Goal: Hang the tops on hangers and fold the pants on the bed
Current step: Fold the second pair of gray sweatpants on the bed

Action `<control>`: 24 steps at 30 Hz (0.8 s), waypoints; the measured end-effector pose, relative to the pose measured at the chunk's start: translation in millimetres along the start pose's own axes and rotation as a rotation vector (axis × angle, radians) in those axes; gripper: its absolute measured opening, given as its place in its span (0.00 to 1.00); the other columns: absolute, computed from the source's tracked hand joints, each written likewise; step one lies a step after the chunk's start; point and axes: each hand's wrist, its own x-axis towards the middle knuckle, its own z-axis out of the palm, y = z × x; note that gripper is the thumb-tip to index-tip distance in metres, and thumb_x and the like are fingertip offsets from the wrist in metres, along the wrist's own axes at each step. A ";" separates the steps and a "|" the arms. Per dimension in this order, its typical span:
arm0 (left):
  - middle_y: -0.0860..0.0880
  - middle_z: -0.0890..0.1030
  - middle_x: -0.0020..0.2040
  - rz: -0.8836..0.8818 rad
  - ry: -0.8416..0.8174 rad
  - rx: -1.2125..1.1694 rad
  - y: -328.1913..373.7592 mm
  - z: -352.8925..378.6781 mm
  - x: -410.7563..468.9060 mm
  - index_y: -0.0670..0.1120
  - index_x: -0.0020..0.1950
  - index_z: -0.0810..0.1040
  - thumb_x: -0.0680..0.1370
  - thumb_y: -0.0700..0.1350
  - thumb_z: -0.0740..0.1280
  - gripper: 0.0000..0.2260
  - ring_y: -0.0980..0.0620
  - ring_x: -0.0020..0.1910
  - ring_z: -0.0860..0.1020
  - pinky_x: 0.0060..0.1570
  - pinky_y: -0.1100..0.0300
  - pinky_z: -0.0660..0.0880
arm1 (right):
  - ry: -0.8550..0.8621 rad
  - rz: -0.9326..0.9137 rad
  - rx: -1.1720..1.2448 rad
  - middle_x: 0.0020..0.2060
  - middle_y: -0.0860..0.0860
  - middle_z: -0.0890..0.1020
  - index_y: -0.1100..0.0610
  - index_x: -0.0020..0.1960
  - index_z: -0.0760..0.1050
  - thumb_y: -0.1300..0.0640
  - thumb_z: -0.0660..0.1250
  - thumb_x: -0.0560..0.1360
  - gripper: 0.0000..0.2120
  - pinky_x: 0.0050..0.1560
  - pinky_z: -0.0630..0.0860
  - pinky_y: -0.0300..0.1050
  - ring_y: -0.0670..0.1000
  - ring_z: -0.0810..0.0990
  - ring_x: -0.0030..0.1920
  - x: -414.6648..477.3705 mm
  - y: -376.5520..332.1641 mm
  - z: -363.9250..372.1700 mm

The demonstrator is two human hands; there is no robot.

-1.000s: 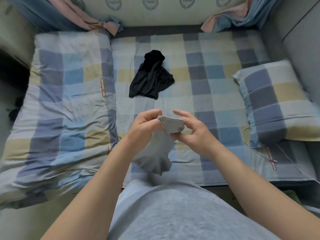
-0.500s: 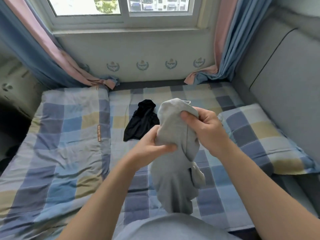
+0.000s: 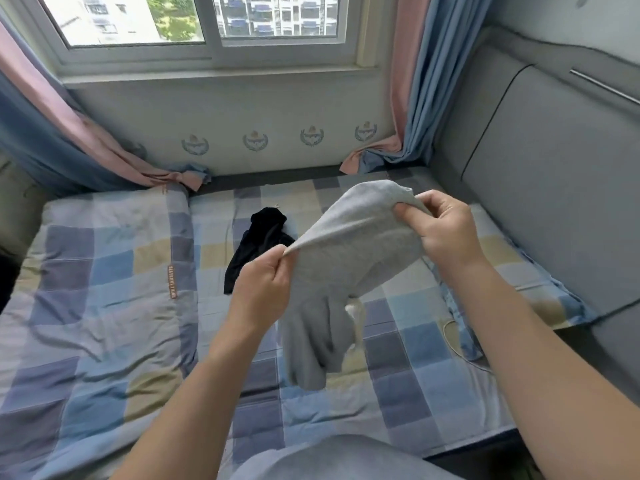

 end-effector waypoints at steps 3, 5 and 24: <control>0.55 0.65 0.28 -0.014 -0.084 -0.070 6.7 2.6 1.9 0.42 0.37 0.69 0.85 0.51 0.59 0.19 0.55 0.27 0.63 0.27 0.58 0.59 | 0.138 0.115 0.057 0.40 0.51 0.82 0.54 0.48 0.79 0.58 0.73 0.76 0.04 0.41 0.77 0.48 0.49 0.78 0.40 -1.7 17.2 -2.2; 0.52 0.66 0.30 -0.048 -0.099 -0.187 13.9 5.3 0.6 0.37 0.43 0.74 0.85 0.50 0.59 0.19 0.55 0.27 0.63 0.27 0.59 0.60 | 0.117 0.155 0.076 0.45 0.49 0.83 0.51 0.53 0.76 0.61 0.71 0.77 0.08 0.43 0.78 0.42 0.46 0.81 0.44 -8.0 28.3 -3.1; 0.43 0.86 0.49 -0.329 -0.099 -0.807 60.9 12.3 17.1 0.46 0.52 0.85 0.85 0.51 0.59 0.16 0.44 0.50 0.85 0.52 0.49 0.82 | -0.368 0.351 -0.195 0.37 0.41 0.82 0.46 0.44 0.81 0.55 0.66 0.80 0.08 0.47 0.77 0.49 0.47 0.79 0.44 -86.2 95.5 16.0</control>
